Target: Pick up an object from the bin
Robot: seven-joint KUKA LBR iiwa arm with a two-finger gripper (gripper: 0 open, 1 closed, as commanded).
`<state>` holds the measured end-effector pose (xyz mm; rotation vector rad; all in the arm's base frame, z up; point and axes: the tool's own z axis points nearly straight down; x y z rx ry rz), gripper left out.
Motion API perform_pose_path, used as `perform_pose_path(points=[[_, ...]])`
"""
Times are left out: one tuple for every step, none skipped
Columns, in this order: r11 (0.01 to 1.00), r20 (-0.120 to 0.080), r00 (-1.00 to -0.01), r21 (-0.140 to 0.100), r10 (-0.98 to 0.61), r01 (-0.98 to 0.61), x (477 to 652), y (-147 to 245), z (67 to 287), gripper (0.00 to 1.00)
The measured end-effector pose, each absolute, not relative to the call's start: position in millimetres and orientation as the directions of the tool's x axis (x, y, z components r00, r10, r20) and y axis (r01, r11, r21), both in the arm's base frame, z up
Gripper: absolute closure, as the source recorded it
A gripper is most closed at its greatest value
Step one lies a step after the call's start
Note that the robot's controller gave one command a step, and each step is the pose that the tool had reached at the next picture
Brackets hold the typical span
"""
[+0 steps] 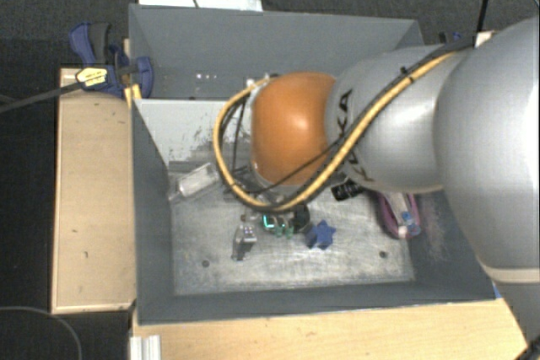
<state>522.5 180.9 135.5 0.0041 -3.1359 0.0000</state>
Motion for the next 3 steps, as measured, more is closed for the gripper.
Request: perform_pose_path(points=[[0.949,0.001,-0.949,-0.001,-0.315,-0.315,503.3,83.6,100.8,0.00],[0.996,-0.006,-0.996,0.000,-0.091,-0.091,566.3,70.8,92.7,0.00],[0.999,-0.010,-0.999,0.003,0.037,0.037,572.3,11.2,74.0,0.00]])
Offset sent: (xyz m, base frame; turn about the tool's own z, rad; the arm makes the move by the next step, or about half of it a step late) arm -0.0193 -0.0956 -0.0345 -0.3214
